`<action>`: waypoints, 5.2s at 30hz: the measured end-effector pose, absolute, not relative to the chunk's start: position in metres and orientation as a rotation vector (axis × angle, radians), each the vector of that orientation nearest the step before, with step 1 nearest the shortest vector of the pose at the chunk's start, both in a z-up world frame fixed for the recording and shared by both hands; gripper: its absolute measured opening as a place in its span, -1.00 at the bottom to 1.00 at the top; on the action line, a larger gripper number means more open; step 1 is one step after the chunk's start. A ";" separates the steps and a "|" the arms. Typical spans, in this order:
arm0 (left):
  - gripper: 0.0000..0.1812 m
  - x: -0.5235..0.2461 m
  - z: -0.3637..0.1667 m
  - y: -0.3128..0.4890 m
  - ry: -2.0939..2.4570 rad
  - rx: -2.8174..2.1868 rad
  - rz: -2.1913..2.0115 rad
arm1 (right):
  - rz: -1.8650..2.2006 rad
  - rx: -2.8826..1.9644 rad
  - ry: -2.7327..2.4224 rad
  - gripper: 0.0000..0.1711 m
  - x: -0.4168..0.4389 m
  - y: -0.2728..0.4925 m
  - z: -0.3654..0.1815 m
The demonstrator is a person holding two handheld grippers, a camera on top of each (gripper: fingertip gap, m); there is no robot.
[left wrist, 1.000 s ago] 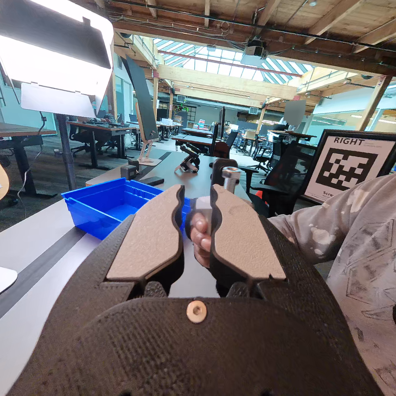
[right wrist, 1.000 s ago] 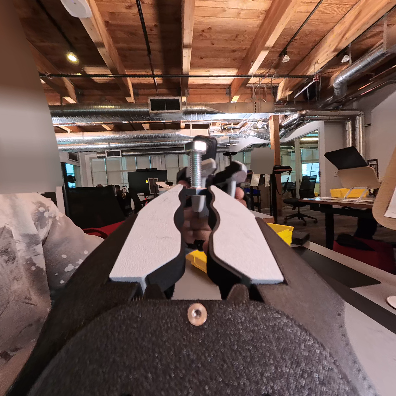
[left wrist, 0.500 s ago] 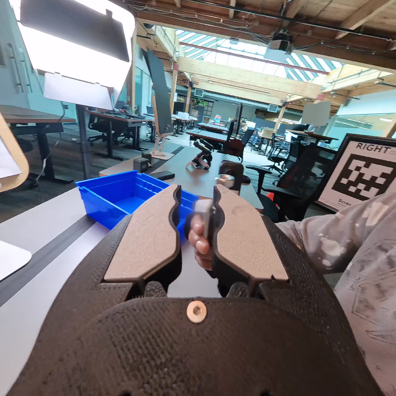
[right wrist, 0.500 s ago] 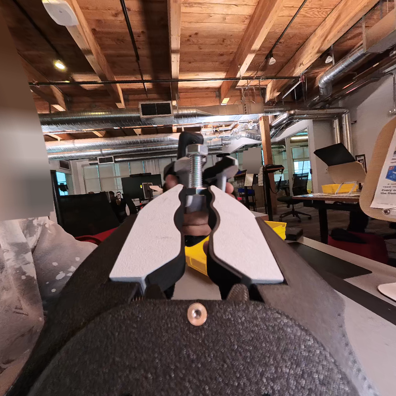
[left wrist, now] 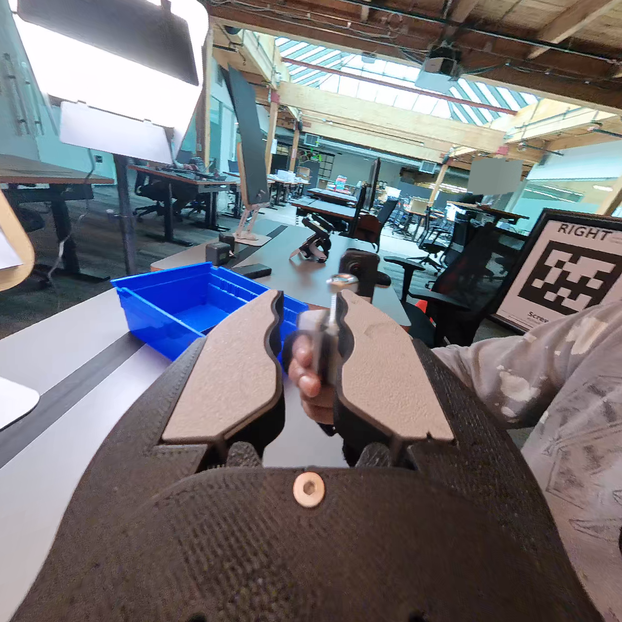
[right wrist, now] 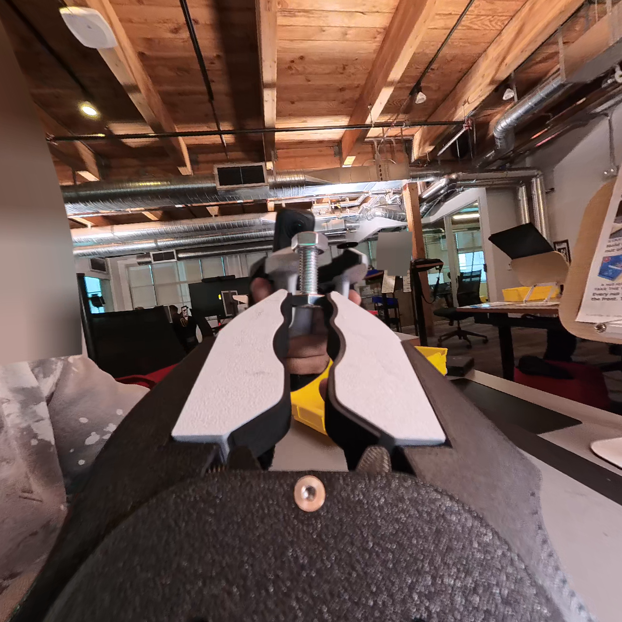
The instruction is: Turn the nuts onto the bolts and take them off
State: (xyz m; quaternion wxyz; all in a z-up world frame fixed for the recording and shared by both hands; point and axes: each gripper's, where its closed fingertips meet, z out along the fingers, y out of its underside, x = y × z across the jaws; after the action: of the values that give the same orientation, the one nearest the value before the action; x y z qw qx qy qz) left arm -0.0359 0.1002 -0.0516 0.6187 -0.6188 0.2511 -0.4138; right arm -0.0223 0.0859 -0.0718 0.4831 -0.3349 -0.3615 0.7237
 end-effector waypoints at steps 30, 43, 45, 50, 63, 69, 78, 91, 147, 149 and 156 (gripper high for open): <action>-0.65 -0.027 -0.053 0.097 0.584 -1.462 -0.940 | 1.768 -0.835 -0.846 -0.79 -0.022 0.092 -0.073; -0.66 -0.026 -0.056 0.098 0.598 -1.461 -0.951 | 1.804 -0.790 -0.845 -0.79 -0.018 0.087 -0.068; -0.66 -0.015 -0.057 0.092 0.640 -1.452 -0.985 | 1.793 -0.805 -0.848 -0.79 -0.020 0.087 -0.071; -0.80 -0.010 -0.063 0.093 0.678 -1.469 -0.902 | 1.711 -0.843 -0.906 -0.79 -0.028 0.085 -0.078; -0.79 -0.026 -0.064 0.100 0.644 -1.458 -0.944 | 1.637 -0.893 -0.978 -0.79 -0.030 0.086 -0.082; -0.73 -0.036 -0.064 0.105 0.613 -1.460 -0.913 | 1.647 -0.902 -0.962 -0.79 -0.028 0.092 -0.081; -0.81 -0.045 -0.071 0.117 0.578 -1.506 -0.797 | 1.648 -0.944 -0.990 -0.79 -0.031 0.093 -0.086; -0.65 -0.039 -0.078 0.113 0.629 -1.525 -0.868 | 1.598 -1.038 -1.038 -0.79 -0.039 0.098 -0.097; -0.73 -0.017 -0.073 0.098 0.710 -1.437 -0.955 | 1.766 -0.840 -0.933 -0.79 -0.023 0.087 -0.078; -0.85 -0.035 -0.079 0.115 0.626 -1.496 -0.858 | 1.820 -0.806 -0.915 -0.79 -0.017 0.087 -0.073; -0.71 -0.022 -0.071 0.101 0.667 -1.443 -0.960 | 1.772 -0.835 -0.916 -0.79 -0.020 0.091 -0.075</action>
State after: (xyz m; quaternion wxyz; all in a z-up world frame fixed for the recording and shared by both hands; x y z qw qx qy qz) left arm -0.0222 0.1015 -0.0712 0.5990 -0.6222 0.2877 -0.4139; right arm -0.0202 0.0908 -0.0751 0.4702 -0.3406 -0.3739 0.7233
